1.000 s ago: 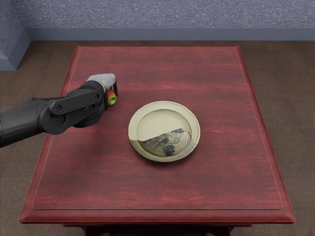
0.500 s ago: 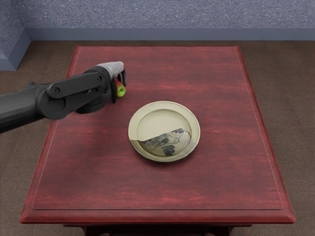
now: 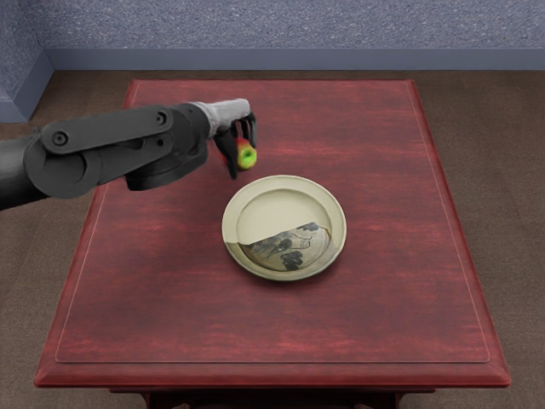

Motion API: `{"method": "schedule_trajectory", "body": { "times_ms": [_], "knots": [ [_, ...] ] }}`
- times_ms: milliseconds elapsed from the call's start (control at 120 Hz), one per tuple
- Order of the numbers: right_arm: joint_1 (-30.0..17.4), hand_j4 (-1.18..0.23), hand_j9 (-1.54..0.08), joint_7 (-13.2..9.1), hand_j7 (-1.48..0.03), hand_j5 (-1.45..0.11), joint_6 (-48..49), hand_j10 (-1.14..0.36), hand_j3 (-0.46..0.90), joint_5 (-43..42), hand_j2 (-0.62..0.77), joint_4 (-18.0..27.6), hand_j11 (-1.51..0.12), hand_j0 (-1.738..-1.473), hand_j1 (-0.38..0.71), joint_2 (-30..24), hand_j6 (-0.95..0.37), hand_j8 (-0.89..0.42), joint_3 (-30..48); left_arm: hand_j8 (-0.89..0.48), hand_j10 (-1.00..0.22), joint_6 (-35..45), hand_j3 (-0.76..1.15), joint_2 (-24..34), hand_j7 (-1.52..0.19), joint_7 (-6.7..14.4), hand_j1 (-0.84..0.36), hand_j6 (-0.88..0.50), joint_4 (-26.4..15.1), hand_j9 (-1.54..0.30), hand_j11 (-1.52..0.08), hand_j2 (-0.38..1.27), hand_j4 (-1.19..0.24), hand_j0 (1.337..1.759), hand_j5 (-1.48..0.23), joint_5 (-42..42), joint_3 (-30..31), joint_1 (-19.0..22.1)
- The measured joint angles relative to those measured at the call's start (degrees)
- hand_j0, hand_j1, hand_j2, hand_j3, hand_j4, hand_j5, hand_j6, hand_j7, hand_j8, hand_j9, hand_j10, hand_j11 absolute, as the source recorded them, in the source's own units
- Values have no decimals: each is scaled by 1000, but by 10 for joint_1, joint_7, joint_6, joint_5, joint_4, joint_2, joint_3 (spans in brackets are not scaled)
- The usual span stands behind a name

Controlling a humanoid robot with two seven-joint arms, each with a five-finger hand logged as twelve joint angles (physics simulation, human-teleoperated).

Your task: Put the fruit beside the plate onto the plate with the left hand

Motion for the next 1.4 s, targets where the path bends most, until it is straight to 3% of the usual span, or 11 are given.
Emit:
{"method": "schedule_trajectory", "body": {
  "times_ms": [350,383,392,408,608,642,758,925,1058,1200,1400],
  "knots": [
    [0,0,0,0,0,0,0,0,0,0,0,0,0,-1658,-349,0,0,0,0,-345,-756,0,0,-26,-1195,0,-349,-311,-71,-1153,-1161,688,-797,1653,-1252,-9,-11,15],
    [0,0,0,0,0,0,0,0,0,0,0,0,0,-1658,-349,0,0,0,0,-335,-772,0,0,-31,-1198,0,-367,-292,-72,-1152,-1160,732,-794,1654,-1264,-10,-11,21],
    [0,0,0,0,0,0,0,0,0,0,0,0,0,-1658,-349,0,0,0,0,-407,-776,1,0,-31,-1181,0,-371,-306,-72,-1153,-1160,739,-805,1654,-1245,-10,-10,21],
    [0,0,0,0,0,0,0,0,0,0,0,0,0,-1658,-349,0,0,0,0,-359,-782,1,0,-32,-1182,0,-385,-329,-73,-1151,-1159,780,-806,1654,-1243,-10,-10,22],
    [0,0,0,0,0,0,0,0,0,0,0,0,0,-1658,-349,0,0,0,0,-184,-352,7,0,-29,-520,0,5,-178,-72,-508,-511,324,-360,1657,-543,-5,-12,28],
    [0,0,0,0,0,0,0,0,0,0,0,0,0,-1658,-349,0,0,0,0,-160,-302,7,0,-27,-445,0,53,-154,-73,-435,-438,275,-309,1657,-465,-6,-22,47],
    [0,0,0,0,0,0,0,0,0,0,0,0,0,-1658,-349,0,0,0,0,-100,-180,9,0,-24,-263,0,172,-97,-75,-257,-258,158,-184,1657,-274,-8,-102,121],
    [0,0,0,0,0,0,0,0,0,0,0,0,0,-1658,-349,0,0,0,0,-56,-91,8,0,17,-130,0,258,-55,-77,-128,-128,73,-93,1658,-135,-51,-199,127],
    [0,0,0,0,0,0,0,0,0,0,0,0,0,-1658,-349,0,0,0,0,-40,-57,-3,0,50,-80,0,291,-39,-81,-79,-79,40,-59,1658,-83,-95,-274,215],
    [0,0,0,0,0,0,0,0,0,0,0,0,0,-1658,-349,0,0,0,0,-30,-39,-98,0,77,-53,0,309,-30,-80,-52,-52,22,-39,1658,-54,-175,-418,307],
    [0,0,0,0,0,0,0,0,0,0,0,0,0,-1658,-349,0,0,0,0,-23,-27,-283,0,174,-36,0,319,-23,-73,-35,-35,11,-27,1658,-36,-300,-534,365]
  ]
}}
